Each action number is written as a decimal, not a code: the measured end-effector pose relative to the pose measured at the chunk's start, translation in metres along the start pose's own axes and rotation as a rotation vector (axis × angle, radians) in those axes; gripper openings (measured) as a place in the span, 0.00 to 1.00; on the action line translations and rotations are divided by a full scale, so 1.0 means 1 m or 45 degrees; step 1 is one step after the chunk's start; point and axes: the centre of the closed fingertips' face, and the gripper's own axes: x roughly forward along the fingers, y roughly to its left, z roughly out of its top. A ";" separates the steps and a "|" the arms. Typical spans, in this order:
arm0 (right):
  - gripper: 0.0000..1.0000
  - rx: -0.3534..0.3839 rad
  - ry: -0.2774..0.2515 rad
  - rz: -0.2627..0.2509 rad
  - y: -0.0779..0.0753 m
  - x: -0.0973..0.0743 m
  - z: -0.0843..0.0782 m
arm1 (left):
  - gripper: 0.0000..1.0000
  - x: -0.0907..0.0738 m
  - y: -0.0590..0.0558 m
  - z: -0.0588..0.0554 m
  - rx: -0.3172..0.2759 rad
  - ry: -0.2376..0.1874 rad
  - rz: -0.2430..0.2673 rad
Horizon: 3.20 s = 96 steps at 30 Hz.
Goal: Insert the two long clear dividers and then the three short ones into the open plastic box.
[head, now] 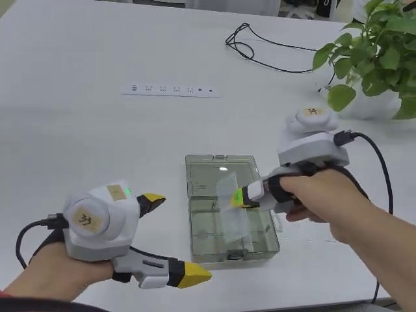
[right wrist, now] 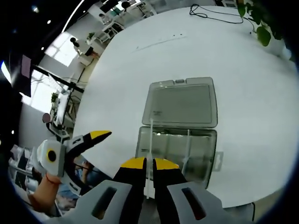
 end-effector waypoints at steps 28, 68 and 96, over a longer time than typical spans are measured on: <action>0.07 0.019 0.080 -0.136 -0.017 0.033 -0.017 | 0.99 0.003 -0.003 -0.003 -0.057 -0.063 -0.017; 0.08 -0.306 0.106 -0.206 -0.014 0.058 -0.020 | 1.00 0.003 -0.001 -0.008 -0.077 -0.047 0.001; 0.16 -0.151 0.006 0.068 -0.015 0.051 -0.021 | 1.00 -0.003 0.000 -0.003 -0.065 -0.027 0.041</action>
